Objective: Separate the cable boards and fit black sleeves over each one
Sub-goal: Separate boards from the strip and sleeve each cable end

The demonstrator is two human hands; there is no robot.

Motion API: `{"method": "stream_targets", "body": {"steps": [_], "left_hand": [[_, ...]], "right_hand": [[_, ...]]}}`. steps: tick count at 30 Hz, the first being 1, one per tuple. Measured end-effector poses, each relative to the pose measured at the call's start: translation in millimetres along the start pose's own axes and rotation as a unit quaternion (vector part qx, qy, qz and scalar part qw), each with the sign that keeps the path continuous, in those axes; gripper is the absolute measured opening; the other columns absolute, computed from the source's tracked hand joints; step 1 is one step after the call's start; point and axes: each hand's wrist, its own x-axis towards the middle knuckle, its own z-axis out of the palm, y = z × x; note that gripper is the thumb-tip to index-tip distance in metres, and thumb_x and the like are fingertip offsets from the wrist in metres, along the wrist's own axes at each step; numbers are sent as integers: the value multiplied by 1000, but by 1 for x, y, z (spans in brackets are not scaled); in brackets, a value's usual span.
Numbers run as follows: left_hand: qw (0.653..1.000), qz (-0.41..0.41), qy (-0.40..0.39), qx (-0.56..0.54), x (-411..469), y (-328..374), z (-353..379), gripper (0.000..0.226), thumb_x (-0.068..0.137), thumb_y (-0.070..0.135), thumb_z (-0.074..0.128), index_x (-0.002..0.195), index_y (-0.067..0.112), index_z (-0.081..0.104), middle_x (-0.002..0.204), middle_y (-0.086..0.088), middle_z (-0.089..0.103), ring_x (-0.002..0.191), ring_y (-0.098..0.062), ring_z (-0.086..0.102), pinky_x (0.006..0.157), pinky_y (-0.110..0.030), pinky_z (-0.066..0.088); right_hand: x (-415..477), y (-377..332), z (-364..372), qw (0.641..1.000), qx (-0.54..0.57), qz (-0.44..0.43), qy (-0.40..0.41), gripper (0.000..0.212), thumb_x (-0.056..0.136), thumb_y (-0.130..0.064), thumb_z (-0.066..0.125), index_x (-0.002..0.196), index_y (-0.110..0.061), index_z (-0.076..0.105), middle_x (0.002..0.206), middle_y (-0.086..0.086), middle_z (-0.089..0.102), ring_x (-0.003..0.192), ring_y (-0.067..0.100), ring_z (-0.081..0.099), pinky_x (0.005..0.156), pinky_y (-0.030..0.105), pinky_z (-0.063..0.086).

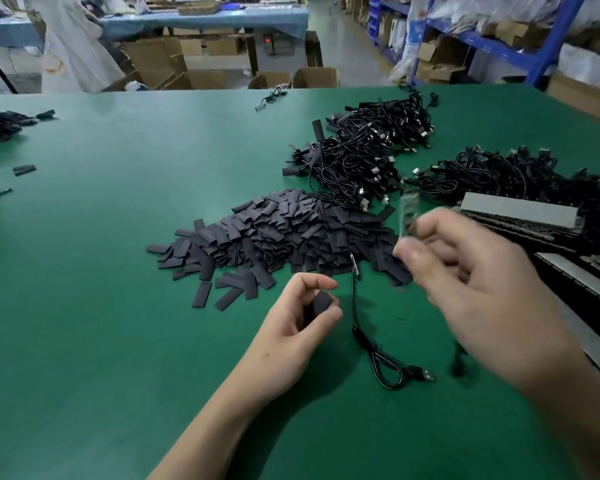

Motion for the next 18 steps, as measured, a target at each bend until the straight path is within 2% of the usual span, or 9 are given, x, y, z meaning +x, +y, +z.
{"method": "stream_targets", "body": {"steps": [3,6,8,10,12,15,18], "left_hand": [[1000,13,-13,11,0,0,3,17,101,19,57,117,23,58,92,4,54,87,-11,48,83,-26,42],[999,19,-40,29,0,2,4,31,102,17,49,131,23,59,93,6,57,88,-10,50,83,-22,40],[998,13,-45,34,0,3,4,41,102,16,45,140,27,55,90,8,57,86,-8,49,83,-19,38],[999,6,-43,31,0,3,2,47,101,14,44,145,29,49,87,7,56,84,-7,50,82,-17,38],[999,-1,-40,35,-1,2,0,53,97,12,44,144,36,47,84,6,56,82,-10,50,80,-18,39],[997,-6,-51,54,-3,0,1,56,95,12,46,140,45,44,83,8,54,80,-13,48,77,-25,40],[994,-1,-69,83,-3,-3,2,55,97,14,51,141,46,40,81,7,53,73,-13,45,69,-24,38]], "right_hand": [[1,14,8,990,-29,88,-104,26,98,-41,59,81,-21,57,51,-8,38,44,7,28,44,24,28],[-7,31,27,982,-6,148,-116,26,97,-43,60,84,-21,60,54,-5,35,48,8,26,51,29,23],[-12,35,38,978,47,167,-115,28,95,-51,60,91,-24,65,57,4,49,51,9,30,56,35,28],[-12,37,47,973,95,170,-127,35,88,-59,60,93,-26,69,67,8,68,58,11,40,63,41,41],[-13,40,53,966,131,177,-134,39,81,-59,61,92,-23,70,71,8,71,65,13,47,73,49,50],[-13,46,56,961,160,176,-139,29,83,-51,65,90,-24,72,63,-9,68,63,8,51,70,39,45],[-16,53,58,959,163,181,-142,34,79,-54,66,88,-22,72,57,-14,55,59,7,43,65,34,36]]}}
